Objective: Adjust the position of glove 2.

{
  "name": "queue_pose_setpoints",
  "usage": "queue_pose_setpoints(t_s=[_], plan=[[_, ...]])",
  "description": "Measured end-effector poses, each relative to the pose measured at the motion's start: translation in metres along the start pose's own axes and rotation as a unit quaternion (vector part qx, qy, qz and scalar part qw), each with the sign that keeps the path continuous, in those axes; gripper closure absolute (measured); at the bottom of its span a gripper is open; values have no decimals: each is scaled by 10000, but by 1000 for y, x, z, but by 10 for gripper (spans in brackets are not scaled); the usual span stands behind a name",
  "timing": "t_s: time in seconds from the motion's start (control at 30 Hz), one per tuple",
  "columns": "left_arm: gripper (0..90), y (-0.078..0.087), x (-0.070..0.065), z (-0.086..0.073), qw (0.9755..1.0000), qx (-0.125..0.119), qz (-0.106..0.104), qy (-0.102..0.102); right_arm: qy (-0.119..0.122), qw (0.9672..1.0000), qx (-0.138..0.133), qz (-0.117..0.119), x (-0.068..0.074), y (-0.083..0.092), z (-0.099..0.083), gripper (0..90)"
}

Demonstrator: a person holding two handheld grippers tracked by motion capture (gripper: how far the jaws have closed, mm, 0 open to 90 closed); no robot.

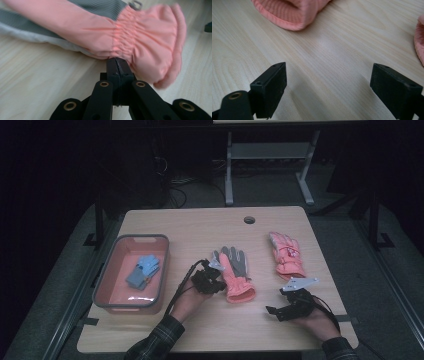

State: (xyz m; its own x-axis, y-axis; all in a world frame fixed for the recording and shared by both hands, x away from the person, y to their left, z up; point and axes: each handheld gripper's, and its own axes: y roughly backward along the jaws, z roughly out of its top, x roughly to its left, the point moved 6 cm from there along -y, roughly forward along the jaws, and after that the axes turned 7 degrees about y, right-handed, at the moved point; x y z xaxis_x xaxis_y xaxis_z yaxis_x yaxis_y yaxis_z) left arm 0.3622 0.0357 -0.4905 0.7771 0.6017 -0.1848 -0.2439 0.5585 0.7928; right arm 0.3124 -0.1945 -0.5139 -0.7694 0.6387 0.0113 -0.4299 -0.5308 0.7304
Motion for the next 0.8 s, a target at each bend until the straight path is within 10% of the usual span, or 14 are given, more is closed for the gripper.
queue_pose_setpoints(t_s=[0.43, 0.8], plan=[[791, 7, 4, -7, 9998, -129, 99, -78, -66, 9999, 61, 126, -2, 2, 0, 160], [711, 18, 20, -14, 9992, -348, 190, 69, 42, 9972, -717, 214, -12, 6, 58, 896]])
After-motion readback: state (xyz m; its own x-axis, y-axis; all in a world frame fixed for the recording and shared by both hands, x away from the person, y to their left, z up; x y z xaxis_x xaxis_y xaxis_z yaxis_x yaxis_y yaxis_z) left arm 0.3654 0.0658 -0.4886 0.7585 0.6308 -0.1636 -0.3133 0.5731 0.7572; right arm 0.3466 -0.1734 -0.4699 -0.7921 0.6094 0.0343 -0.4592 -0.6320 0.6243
